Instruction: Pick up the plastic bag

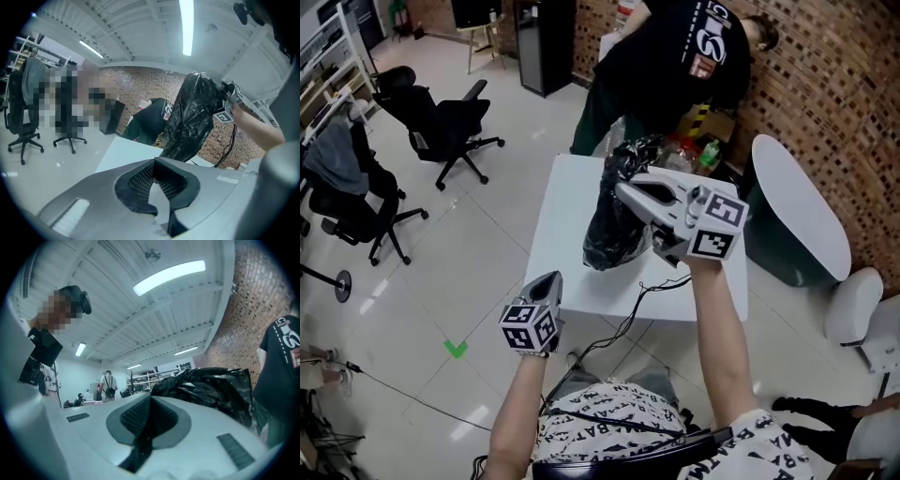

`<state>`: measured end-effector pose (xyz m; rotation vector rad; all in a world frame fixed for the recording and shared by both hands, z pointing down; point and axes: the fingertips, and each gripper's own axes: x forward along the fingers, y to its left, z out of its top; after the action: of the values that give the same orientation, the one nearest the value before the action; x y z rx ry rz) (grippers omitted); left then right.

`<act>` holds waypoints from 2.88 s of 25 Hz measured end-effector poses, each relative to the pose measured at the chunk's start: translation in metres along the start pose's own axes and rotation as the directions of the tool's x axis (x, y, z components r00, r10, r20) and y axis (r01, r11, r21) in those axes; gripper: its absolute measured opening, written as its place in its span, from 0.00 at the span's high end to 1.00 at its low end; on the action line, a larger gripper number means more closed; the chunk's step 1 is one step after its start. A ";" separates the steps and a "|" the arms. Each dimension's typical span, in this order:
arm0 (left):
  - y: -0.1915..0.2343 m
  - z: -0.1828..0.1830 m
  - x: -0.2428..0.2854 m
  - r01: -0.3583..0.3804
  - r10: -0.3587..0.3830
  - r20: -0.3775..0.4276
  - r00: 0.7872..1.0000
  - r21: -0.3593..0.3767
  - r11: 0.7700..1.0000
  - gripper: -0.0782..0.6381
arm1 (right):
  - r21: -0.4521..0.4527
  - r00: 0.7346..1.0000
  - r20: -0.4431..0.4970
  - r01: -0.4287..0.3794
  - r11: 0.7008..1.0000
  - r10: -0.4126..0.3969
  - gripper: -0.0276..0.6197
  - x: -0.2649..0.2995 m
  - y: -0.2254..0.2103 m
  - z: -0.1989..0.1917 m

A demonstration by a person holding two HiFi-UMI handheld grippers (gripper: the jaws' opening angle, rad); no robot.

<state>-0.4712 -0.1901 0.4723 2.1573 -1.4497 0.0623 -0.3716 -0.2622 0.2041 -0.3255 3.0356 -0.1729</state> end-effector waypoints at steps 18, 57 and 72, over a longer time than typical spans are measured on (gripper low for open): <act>-0.041 -0.050 0.115 0.110 -0.093 -0.189 0.978 0.082 0.990 0.89 | 0.362 0.880 -0.308 0.459 0.811 -0.361 0.94 -0.247 -0.133 -0.268; -0.022 -0.172 0.201 0.062 -0.022 -0.430 0.902 0.080 0.995 0.89 | 0.063 0.640 -0.697 0.503 0.862 -0.323 0.70 -0.270 -0.101 -0.433; -0.008 -0.088 0.390 0.044 0.026 -0.430 0.903 0.151 0.987 0.89 | -0.080 0.546 -0.699 0.581 0.810 -0.461 0.70 -0.283 -0.239 -0.415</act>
<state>-0.2777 -0.4781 0.6713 2.0962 -1.2057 0.6320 -0.0858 -0.3904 0.6640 -1.4843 3.4595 -0.7408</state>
